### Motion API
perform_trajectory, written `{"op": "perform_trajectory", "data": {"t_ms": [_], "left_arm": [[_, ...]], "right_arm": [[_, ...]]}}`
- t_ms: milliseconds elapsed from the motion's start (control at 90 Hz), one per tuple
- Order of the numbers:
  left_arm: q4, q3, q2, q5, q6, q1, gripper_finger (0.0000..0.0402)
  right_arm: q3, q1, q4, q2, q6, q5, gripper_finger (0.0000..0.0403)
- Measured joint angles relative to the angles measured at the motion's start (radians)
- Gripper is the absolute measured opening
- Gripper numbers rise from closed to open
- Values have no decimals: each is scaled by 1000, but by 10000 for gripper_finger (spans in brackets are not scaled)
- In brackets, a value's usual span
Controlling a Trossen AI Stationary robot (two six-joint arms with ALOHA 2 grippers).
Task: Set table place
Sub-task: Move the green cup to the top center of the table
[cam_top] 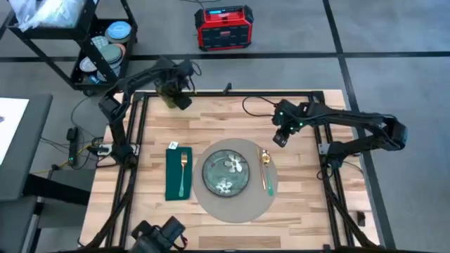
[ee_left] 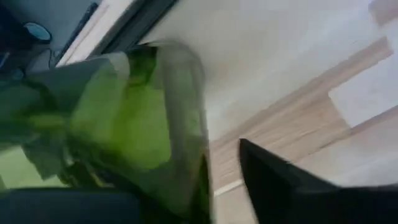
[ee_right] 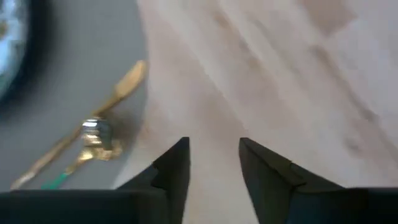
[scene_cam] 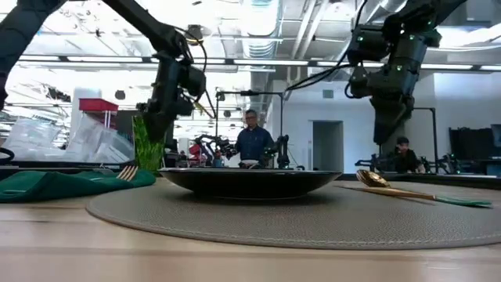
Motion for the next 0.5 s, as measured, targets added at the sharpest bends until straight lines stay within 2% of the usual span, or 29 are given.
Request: {"op": "perform_trajectory", "data": {"t_ms": [67, 200, 500], "left_arm": [[13, 0, 3, 2, -3, -6, 17], [30, 12, 2, 16, -11, -45, 3], [79, 91, 2, 105, -32, -234, 1]], "right_arm": [[0, -14, -24, -42, -42, 50, 62], [8, -66, -93, -152, -115, 118, 8], [9, -226, -208, -314, -132, 122, 2]]}}
